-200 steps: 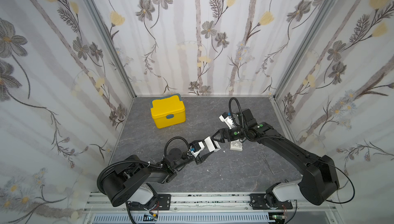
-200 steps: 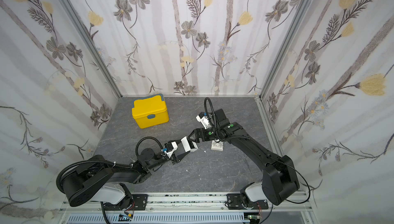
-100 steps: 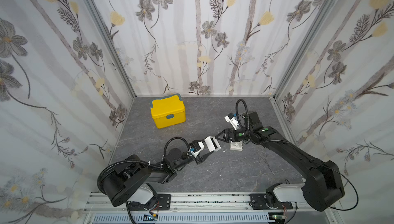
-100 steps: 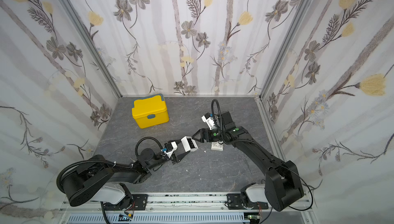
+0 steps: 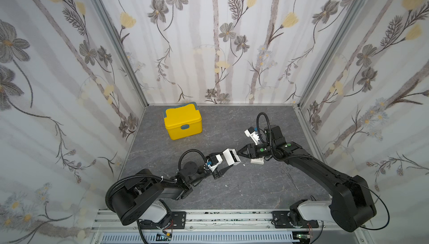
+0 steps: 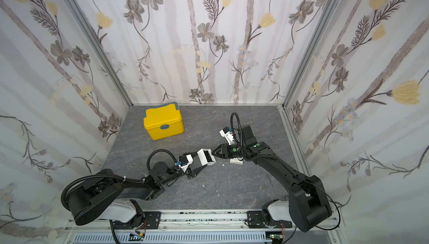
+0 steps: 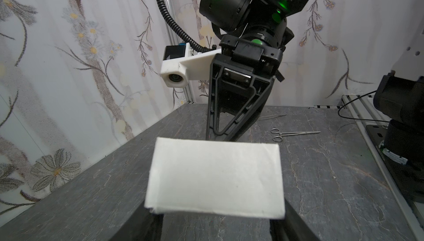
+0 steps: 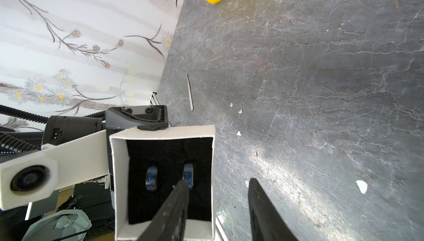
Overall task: Take the rings out of the lift-off lid box
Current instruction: Place the jewelry box at the center of the board.
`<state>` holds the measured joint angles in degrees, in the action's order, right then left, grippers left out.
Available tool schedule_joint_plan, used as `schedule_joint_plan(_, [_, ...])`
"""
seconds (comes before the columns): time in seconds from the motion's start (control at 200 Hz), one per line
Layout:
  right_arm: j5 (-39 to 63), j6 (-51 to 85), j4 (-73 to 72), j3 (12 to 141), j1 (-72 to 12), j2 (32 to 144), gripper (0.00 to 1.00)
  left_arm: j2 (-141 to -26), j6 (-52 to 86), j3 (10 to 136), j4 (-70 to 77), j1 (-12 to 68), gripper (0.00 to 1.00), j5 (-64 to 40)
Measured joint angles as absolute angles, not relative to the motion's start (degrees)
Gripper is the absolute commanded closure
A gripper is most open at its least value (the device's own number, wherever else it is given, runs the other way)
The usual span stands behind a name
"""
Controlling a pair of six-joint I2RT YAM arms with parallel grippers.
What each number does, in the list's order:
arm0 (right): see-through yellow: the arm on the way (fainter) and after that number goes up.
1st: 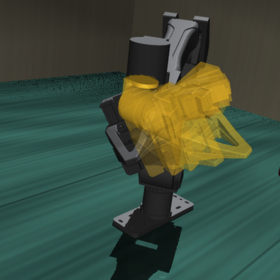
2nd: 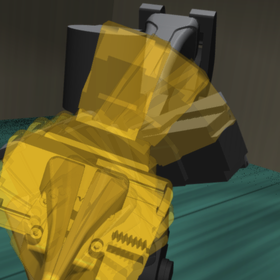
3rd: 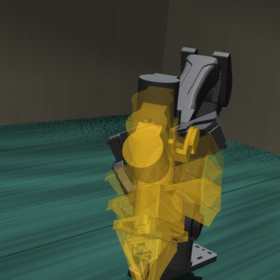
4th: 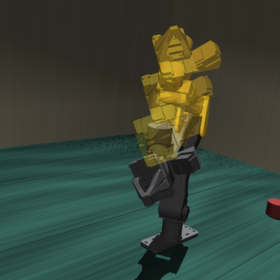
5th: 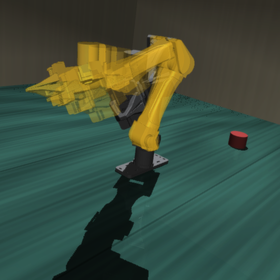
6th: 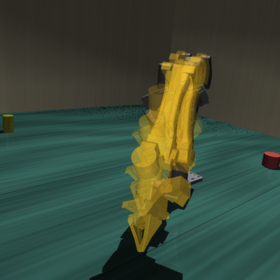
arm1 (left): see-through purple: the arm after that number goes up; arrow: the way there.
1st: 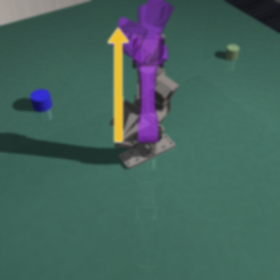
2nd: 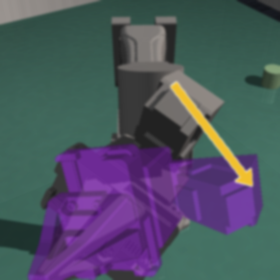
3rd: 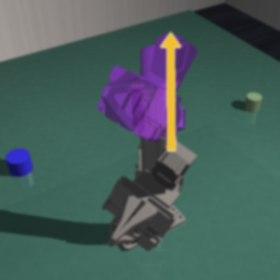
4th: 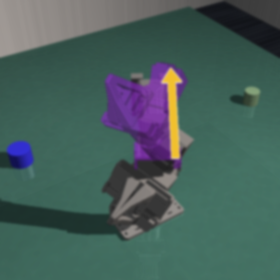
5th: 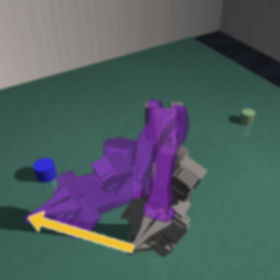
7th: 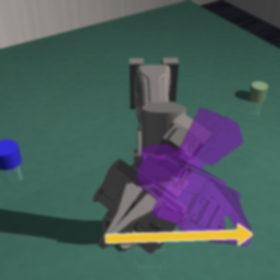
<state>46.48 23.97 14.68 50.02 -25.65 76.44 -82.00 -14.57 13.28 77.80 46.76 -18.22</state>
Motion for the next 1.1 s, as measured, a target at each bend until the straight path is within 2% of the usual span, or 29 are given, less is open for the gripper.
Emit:
schedule_joint_plan(0.095, [46.6, 24.1, 14.1, 49.8, -25.8, 76.6, 0.59, -81.8, -14.6, 13.3, 77.8, 46.8, 0.38, -18.2])
schedule_joint_plan(0.4, [46.6, 24.9, 12.3, 48.8, -27.0, 77.8, 0.74, -81.6, -14.6, 13.5, 77.8, 46.8, 0.38, -18.2])
schedule_joint_plan(0.62, [47.6, 25.1, 11.2, 48.8, -27.3, 77.8, 1.0, -81.5, -14.6, 13.6, 77.4, 46.9, 0.38, -18.2])
schedule_joint_plan(0.804, [47.6, 25.3, 11.2, 48.8, -27.2, 77.7, 1.0, -81.5, -14.6, 13.6, 77.4, 46.9, 0.37, -18.2])
schedule_joint_plan(0.859, [47.4, 25.3, 11.2, 48.8, -27.2, 77.6, 1.0, -81.5, -14.6, 13.6, 77.4, 46.9, 0.33, -18.2])
schedule_joint_plan(0.964, [46.1, 25.3, 11.5, 48.8, -27.2, 77.2, 1.0, -81.7, -14.5, 13.6, 77.6, 46.9, 0.01, -18.2])
schedule_joint_plan(1.099, [43.9, 25.2, 11.9, 49.2, -27.0, 76.8, 1.0, -81.4, -14.0, 13.3, 77.7, 46.9, 0.0, -18.0])
